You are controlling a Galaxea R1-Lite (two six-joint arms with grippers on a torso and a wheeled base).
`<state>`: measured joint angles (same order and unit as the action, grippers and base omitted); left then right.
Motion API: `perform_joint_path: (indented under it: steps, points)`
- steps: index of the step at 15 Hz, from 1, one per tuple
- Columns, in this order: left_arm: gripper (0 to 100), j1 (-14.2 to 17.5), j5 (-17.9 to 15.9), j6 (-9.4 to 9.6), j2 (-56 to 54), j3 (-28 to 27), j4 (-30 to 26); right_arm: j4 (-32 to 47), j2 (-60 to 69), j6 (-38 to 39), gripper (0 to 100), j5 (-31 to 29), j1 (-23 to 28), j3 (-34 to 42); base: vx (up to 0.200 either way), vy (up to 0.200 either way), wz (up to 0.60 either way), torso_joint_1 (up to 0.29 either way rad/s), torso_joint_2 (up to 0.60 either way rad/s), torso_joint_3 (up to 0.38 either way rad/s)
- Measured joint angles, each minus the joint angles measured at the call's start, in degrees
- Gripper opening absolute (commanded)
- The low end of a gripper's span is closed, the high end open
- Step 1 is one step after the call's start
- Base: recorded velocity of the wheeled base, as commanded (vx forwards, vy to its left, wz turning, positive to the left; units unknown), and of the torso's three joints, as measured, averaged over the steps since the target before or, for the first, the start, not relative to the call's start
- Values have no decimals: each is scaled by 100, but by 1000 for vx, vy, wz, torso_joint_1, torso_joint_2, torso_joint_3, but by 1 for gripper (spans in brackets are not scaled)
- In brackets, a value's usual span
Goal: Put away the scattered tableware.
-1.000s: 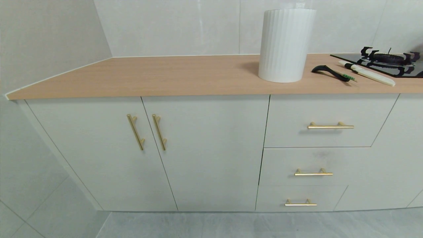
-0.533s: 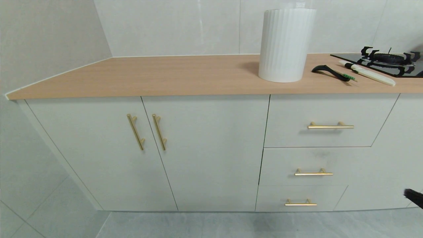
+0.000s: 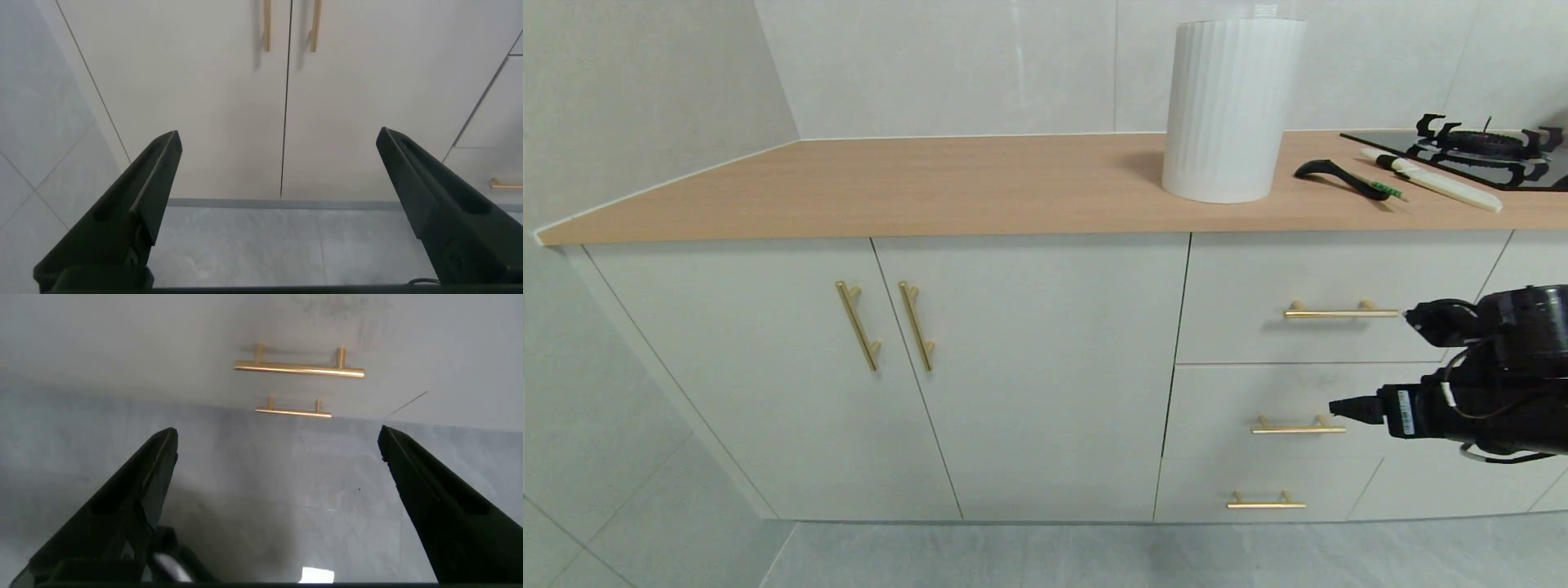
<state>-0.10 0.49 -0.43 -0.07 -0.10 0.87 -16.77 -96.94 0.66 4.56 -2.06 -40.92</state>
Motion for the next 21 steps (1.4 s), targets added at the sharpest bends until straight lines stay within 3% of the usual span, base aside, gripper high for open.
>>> perform_joint_path:
  steps: [7,12,21]
  points:
    - [100,-1,2,0,0,0,0,-1590,-2266,-23,100,-79,222,-380,0,0,0,0,0,0]
    - [100,-1,0,-1,0,0,0,-2895,-3071,-150,100,-418,222,-332,0,0,0,0,0,0]
    - [100,0,2,0,0,0,0,-4352,-3903,-273,100,-672,184,-336,0,0,0,0,0,0]
